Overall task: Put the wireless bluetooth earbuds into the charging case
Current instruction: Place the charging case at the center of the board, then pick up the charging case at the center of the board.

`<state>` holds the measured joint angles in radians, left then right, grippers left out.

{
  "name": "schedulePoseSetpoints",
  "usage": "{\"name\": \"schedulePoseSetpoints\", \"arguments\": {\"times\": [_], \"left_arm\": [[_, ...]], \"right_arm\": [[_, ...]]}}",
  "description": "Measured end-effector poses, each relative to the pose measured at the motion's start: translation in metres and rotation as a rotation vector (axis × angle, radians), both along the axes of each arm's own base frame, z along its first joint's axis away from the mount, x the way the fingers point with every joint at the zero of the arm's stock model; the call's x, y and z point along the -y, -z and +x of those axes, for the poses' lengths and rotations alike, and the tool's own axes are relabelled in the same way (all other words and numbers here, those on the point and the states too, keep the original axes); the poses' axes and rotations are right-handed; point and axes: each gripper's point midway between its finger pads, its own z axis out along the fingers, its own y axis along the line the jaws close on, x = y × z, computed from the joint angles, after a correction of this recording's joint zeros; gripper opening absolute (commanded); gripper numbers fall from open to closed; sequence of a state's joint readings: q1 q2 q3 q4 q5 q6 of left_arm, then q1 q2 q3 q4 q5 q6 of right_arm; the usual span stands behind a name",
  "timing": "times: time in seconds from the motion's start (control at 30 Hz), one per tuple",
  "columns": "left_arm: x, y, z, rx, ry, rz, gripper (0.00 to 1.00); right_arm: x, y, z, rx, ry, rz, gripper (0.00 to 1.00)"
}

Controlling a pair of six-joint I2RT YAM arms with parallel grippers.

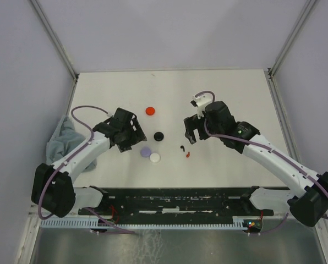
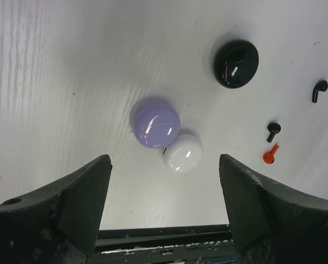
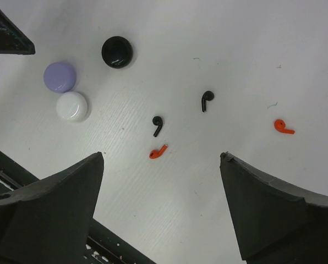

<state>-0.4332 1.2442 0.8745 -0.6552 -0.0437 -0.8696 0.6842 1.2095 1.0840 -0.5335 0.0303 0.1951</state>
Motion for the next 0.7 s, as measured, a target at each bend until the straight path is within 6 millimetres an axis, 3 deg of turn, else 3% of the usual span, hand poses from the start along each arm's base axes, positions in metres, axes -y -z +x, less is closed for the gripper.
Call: {"name": "schedulePoseSetpoints", "arguments": {"times": [0.43, 0.7], "left_arm": [[0.067, 0.028, 0.054, -0.046, 0.081, 0.151, 0.83], [0.091, 0.057, 0.073, -0.072, 0.046, 0.256, 0.79]], "right_arm": [[0.011, 0.011, -0.005, -0.012, 0.028, -0.023, 0.96], [0.016, 0.022, -0.007, -0.03, 0.035, -0.042, 0.97]]}}
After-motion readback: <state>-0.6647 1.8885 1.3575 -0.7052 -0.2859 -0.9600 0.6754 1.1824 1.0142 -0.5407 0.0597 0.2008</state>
